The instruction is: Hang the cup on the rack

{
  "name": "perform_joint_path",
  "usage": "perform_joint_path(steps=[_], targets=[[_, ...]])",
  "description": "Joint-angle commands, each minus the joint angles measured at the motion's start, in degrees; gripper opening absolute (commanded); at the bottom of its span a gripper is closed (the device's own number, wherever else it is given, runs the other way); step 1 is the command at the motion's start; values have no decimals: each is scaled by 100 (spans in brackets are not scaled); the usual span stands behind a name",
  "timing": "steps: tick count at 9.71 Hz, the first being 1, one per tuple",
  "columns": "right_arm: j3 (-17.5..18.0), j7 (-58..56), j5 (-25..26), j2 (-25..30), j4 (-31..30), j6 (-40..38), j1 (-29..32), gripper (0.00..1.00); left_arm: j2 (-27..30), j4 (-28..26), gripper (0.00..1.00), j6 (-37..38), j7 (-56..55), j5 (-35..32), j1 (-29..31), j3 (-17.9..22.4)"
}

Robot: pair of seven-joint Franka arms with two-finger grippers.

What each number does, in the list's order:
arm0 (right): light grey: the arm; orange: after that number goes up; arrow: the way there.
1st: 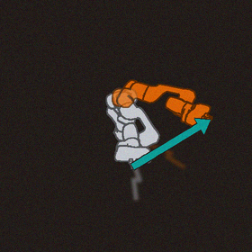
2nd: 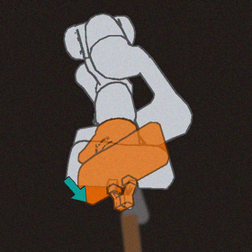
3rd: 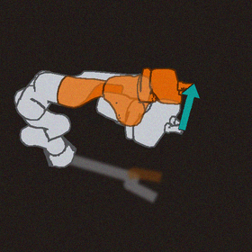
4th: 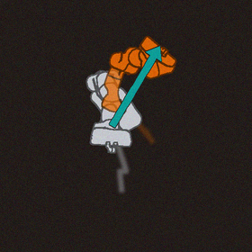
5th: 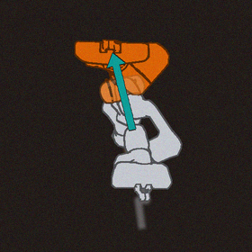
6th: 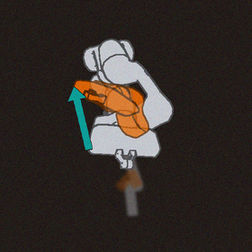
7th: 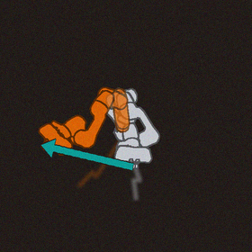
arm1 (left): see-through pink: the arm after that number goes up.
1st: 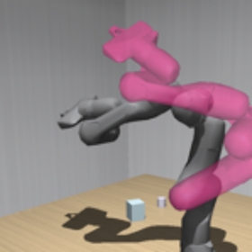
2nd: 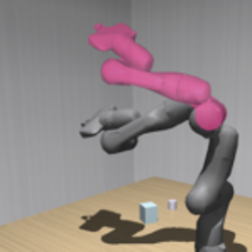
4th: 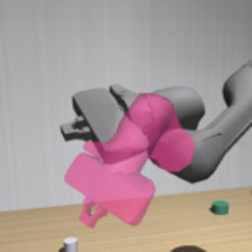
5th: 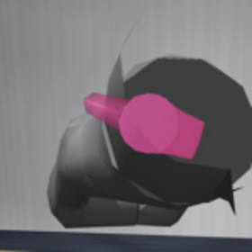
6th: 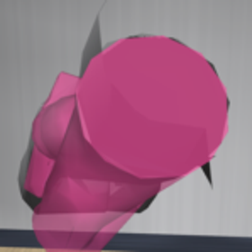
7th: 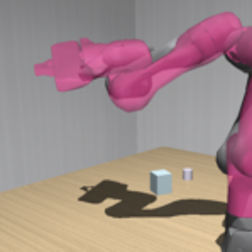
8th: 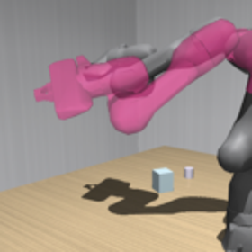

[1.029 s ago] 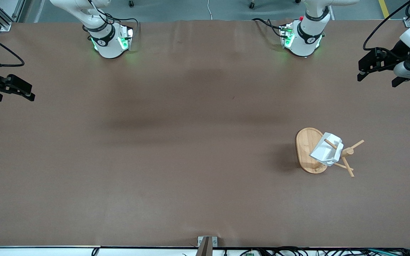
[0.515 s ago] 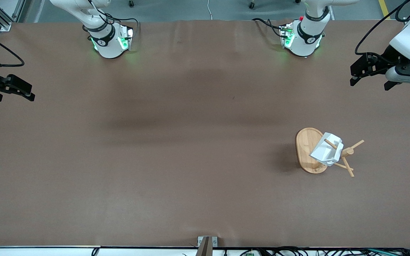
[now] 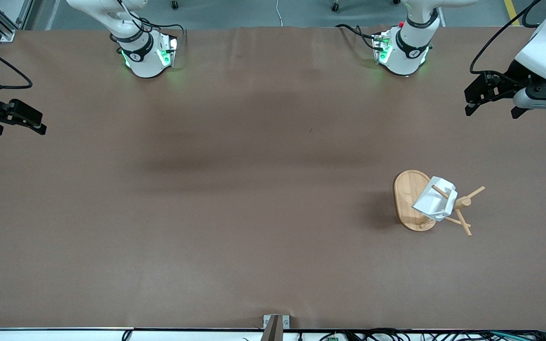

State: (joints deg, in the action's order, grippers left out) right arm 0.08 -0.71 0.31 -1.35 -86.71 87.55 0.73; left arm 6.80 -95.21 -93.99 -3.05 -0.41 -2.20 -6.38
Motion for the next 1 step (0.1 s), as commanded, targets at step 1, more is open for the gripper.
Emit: perform_joint_path(steps=[1], targets=[[27,-69,13,100,-74,34,50,100,67,-261,100,117,-21,-109,62,-73]])
